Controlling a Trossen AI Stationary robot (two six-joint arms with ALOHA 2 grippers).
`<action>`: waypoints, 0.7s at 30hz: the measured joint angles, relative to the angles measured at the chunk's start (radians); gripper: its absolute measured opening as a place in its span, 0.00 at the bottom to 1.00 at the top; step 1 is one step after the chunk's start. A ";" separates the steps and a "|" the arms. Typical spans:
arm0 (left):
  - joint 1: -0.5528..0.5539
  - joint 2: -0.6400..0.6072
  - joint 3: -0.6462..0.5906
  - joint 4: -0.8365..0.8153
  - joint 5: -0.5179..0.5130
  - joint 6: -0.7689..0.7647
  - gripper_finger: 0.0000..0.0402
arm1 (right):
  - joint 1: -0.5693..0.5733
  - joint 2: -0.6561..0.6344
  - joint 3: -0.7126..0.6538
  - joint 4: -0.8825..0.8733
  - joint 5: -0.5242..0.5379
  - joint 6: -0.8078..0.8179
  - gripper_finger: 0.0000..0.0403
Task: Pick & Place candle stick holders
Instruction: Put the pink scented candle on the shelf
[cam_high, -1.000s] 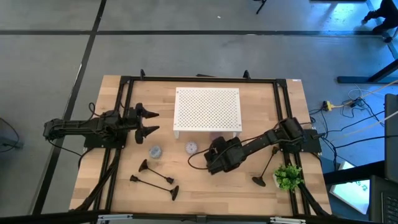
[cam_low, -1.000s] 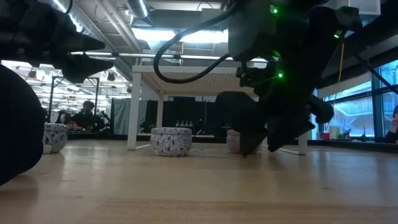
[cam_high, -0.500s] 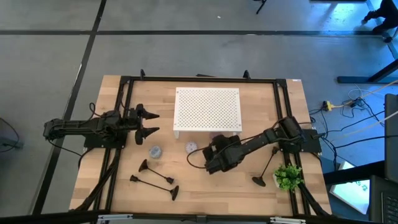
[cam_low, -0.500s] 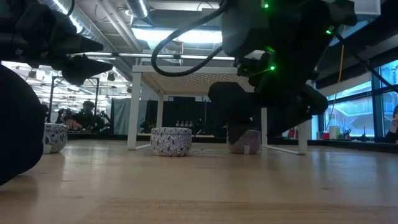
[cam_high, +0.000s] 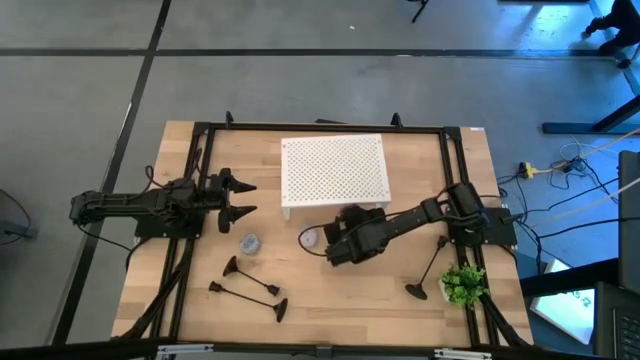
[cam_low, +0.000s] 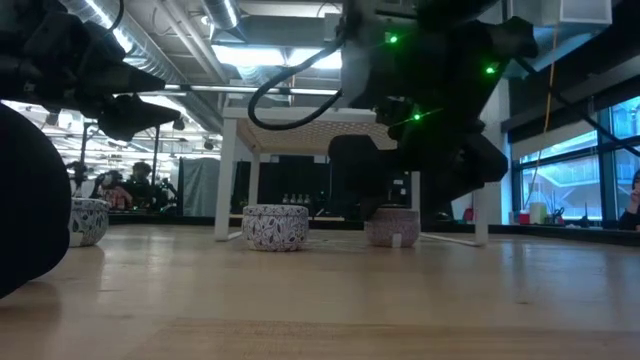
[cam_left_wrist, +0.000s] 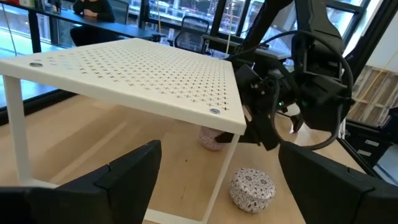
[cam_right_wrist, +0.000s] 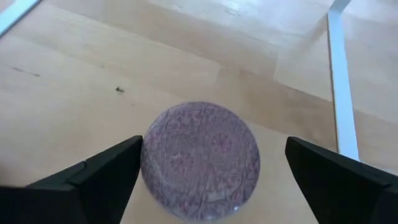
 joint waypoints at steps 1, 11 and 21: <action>0.000 0.000 0.000 0.000 0.000 0.000 0.80 | -0.004 0.000 0.000 0.006 0.000 -0.004 0.98; 0.000 0.000 0.000 0.000 0.000 0.000 0.80 | -0.049 -0.002 0.000 0.092 -0.062 -0.108 0.98; 0.000 0.000 0.000 -0.006 0.024 0.001 0.80 | -0.086 -0.002 0.000 0.091 -0.129 -0.161 0.98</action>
